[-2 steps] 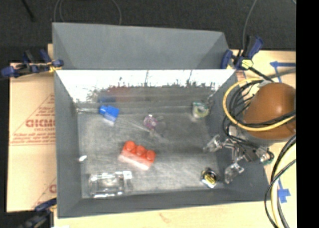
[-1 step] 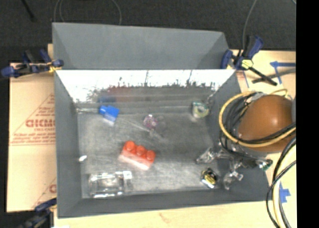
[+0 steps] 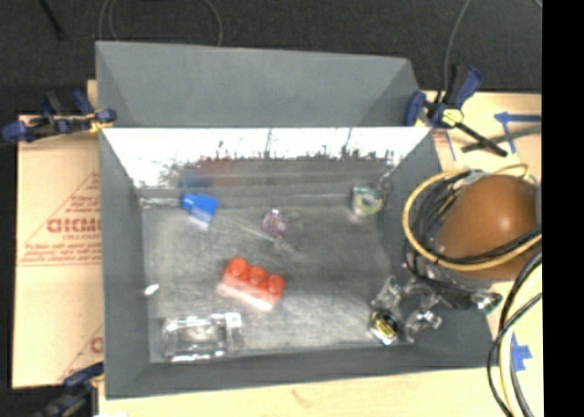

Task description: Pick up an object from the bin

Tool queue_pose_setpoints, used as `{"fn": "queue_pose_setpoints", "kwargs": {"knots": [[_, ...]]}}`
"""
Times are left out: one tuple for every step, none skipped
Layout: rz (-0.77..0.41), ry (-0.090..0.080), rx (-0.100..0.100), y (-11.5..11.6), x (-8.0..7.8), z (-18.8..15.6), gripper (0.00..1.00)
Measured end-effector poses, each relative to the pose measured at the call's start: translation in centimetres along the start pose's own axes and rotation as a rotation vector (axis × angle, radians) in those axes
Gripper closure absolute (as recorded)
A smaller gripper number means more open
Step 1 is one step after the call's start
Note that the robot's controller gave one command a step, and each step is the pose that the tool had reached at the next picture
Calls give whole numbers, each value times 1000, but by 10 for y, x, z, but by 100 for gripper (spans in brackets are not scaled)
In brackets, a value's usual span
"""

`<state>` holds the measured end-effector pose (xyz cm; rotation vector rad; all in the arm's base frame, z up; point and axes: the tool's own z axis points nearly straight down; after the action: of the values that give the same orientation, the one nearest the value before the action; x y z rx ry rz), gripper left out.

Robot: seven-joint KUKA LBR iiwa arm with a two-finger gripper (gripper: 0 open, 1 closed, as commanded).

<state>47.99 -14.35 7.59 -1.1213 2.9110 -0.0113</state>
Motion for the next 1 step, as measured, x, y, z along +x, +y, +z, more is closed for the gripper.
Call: {"fn": "queue_pose_setpoints", "kwargs": {"knots": [[-86, 12, -5, -30, -1, -202, 100]]}}
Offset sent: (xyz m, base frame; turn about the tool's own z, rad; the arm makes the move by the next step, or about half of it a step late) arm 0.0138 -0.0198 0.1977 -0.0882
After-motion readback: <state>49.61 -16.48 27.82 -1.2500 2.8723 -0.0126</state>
